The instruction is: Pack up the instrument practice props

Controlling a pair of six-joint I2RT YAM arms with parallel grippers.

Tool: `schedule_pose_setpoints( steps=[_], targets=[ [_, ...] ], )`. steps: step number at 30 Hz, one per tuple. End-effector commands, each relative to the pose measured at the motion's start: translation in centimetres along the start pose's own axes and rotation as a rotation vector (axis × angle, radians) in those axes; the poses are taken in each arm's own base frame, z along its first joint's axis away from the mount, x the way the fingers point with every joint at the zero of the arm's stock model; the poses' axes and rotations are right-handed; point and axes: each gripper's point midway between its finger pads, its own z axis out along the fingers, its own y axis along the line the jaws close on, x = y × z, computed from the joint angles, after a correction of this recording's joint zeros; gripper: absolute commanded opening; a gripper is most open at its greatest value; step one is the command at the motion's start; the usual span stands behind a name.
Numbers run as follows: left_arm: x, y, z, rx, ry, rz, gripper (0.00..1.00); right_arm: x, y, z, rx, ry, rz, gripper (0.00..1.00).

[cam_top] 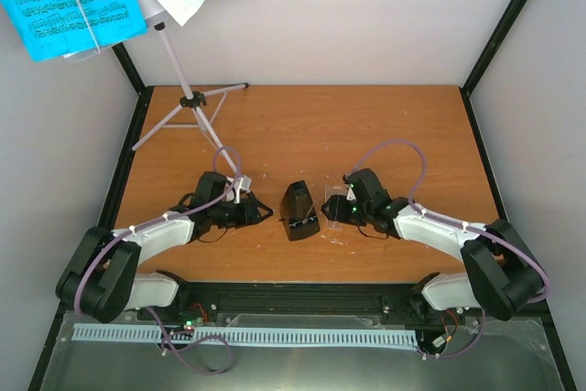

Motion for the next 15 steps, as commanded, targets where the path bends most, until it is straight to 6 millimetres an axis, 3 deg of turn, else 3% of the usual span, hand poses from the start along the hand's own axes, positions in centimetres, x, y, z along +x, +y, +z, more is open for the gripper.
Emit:
schedule_pose_setpoints(
  steps=[1,9,15],
  targets=[
    [-2.3,-1.9,0.6,0.058,-0.038,0.073,0.54,0.4,0.4,0.7,-0.043,0.013,-0.011,0.5],
    [-3.7,-1.9,1.6,0.052,-0.05,0.091,0.5,1.4,0.9,1.4,-0.078,0.03,-0.058,0.45],
    [-3.4,-2.0,2.4,0.084,-0.021,0.089,0.46,2.2,1.7,2.1,-0.109,0.058,-0.084,0.43]
  ],
)
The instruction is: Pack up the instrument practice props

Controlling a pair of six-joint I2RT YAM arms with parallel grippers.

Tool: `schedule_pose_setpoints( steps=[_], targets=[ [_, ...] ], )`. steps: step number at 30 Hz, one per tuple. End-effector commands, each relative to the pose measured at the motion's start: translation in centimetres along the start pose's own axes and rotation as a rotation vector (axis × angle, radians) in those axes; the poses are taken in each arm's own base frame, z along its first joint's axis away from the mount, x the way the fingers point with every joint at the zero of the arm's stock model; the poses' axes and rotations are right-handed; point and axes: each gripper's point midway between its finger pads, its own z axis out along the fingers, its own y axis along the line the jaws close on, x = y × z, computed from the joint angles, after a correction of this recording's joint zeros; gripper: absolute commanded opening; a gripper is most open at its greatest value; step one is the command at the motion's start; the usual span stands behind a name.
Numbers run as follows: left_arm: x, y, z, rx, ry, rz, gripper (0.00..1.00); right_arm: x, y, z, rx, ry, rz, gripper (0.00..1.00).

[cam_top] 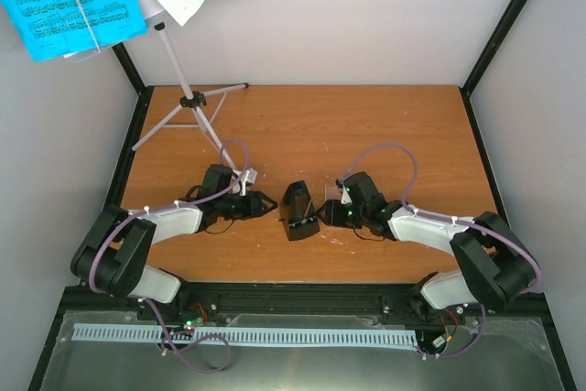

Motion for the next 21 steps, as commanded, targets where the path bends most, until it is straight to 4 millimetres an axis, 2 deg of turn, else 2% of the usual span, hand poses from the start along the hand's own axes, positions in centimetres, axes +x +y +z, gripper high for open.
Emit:
schedule_pose_setpoints(
  steps=[1,9,12,16,21],
  targets=[
    [-1.1,-1.8,0.4,0.068,-0.013,0.067,0.46,0.9,1.0,0.7,-0.042,0.024,-0.045,0.42],
    [-0.6,-2.9,1.3,0.127,0.01,0.122,0.46,3.1,3.8,1.0,-0.063,0.072,-0.131,0.43],
    [-0.3,-3.1,1.4,0.142,0.014,0.159,0.46,3.6,4.0,0.5,-0.031,0.063,-0.14,0.45],
    [-0.5,-2.9,0.6,0.098,-0.021,0.183,0.48,2.8,2.7,-2.2,0.046,-0.018,-0.119,0.51],
    [-2.2,-2.5,-1.4,-0.019,-0.124,0.211,0.55,0.8,3.3,-6.5,0.034,-0.177,-0.155,0.66]
  ],
)
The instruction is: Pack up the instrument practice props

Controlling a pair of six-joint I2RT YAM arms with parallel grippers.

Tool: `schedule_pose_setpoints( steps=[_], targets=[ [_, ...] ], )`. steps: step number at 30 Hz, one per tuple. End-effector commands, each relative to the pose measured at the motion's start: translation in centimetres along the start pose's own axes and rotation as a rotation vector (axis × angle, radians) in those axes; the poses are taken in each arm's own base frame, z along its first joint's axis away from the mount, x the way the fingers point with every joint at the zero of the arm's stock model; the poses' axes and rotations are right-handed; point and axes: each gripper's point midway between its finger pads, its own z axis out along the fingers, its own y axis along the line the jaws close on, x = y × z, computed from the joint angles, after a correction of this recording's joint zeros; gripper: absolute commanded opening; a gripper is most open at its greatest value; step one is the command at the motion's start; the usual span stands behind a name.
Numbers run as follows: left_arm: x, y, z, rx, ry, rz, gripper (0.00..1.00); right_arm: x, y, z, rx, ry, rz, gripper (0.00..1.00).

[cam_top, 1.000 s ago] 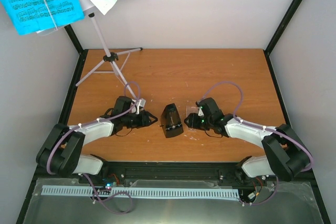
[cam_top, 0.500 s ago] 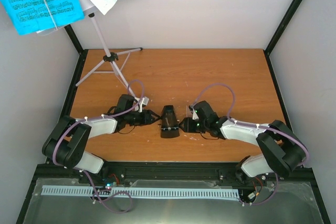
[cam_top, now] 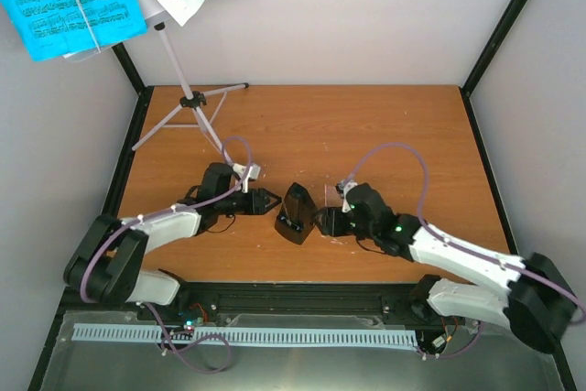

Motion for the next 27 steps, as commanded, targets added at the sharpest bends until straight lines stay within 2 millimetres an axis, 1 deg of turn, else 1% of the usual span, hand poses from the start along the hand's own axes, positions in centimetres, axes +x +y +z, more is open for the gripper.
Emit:
schedule_pose_setpoints(
  steps=[1,3,5,8,9,10,13,15,17,18,20,22,24,27],
  targets=[
    [-2.0,-0.1,-1.9,-0.097,-0.096,0.081,0.57,-1.5,-1.1,-3.1,0.058,-0.126,-0.035,0.68],
    [-2.9,-0.3,-3.2,-0.131,-0.148,0.091,0.64,-2.3,-0.6,-4.2,0.037,-0.179,-0.064,0.74],
    [-3.9,-1.1,-4.7,-0.145,-0.203,0.104,0.73,-3.4,0.4,-5.4,-0.002,-0.243,-0.097,0.84],
    [-5.7,-3.4,-7.0,-0.123,-0.276,0.136,0.9,-5.2,3.5,-7.2,-0.126,-0.336,-0.199,0.96],
    [-6.3,-4.2,-7.7,-0.109,-0.287,0.146,0.97,-5.7,4.5,-7.8,-0.166,-0.365,-0.236,0.98],
    [-6.7,-5.1,-8.3,-0.089,-0.29,0.163,0.99,-6.3,5.7,-8.5,-0.209,-0.397,-0.276,0.99],
    [-8.6,-7.5,-10.3,-0.071,-0.3,0.237,0.99,-7.7,8.2,-10.1,-0.302,-0.497,-0.385,1.0],
    [-10.2,-9.6,-11.8,-0.059,-0.302,0.305,0.99,-8.4,9.7,-10.8,-0.346,-0.542,-0.46,1.0],
    [-11.6,-11.0,-13.0,-0.037,-0.305,0.367,0.99,-8.8,11.0,-10.8,-0.381,-0.566,-0.542,1.0],
    [-12.3,-11.4,-13.5,-0.031,-0.311,0.393,0.99,-9.0,11.5,-10.6,-0.392,-0.577,-0.577,1.0],
    [-13.9,-11.7,-14.4,-0.024,-0.329,0.423,0.99,-9.2,12.3,-9.9,-0.407,-0.588,-0.65,1.0],
    [-15.4,-11.1,-15.3,-0.04,-0.364,0.442,1.0,-9.5,12.7,-8.9,-0.403,-0.586,-0.709,1.0],
    [-16.6,-9.9,-16.0,-0.092,-0.409,0.463,1.0,-9.6,12.9,-7.7,-0.386,-0.57,-0.756,1.0],
    [-17.8,-7.9,-16.4,-0.197,-0.47,0.492,1.0,-9.9,12.7,-5.9,-0.351,-0.55,-0.798,1.0]
  ],
)
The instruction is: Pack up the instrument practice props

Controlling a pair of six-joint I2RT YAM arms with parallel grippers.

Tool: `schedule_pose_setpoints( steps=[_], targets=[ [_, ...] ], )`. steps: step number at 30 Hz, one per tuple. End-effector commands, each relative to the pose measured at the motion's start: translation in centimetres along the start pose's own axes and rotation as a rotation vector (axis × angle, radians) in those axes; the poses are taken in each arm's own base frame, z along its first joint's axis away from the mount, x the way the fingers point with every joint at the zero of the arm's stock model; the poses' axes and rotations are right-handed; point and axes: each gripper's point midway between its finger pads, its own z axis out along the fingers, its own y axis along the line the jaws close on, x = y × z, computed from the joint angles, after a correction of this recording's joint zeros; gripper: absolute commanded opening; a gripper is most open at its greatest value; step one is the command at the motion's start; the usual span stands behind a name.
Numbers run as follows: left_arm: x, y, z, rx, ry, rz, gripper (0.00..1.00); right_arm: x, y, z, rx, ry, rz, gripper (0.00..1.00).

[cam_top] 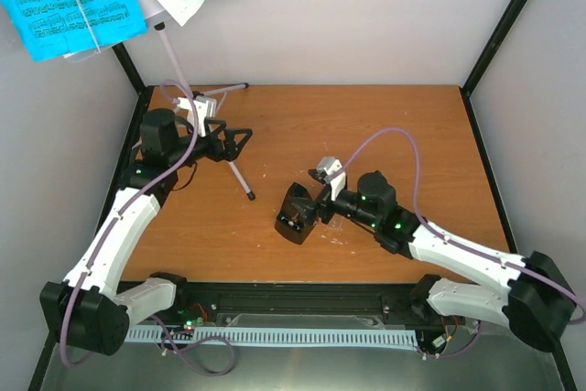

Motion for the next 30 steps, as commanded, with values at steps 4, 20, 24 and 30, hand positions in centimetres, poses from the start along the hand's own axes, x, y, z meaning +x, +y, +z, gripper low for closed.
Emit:
schedule_pose_setpoints(
  steps=[4,20,24,30],
  targets=[
    [1.2,4.6,0.8,-0.167,0.004,0.126,1.0,0.0,0.0,3.0,-0.021,-0.011,-0.173,1.0],
    [2.5,6.3,1.0,-0.232,0.002,0.15,1.0,6.0,-3.2,3.6,0.152,0.083,-0.189,1.0],
    [2.6,6.3,1.1,-0.23,0.004,0.151,1.0,6.6,-3.8,3.6,0.179,0.093,-0.184,1.0],
    [2.8,6.4,1.4,-0.222,0.014,0.15,0.99,7.0,-3.4,3.8,0.152,0.09,-0.17,1.0]
  ],
)
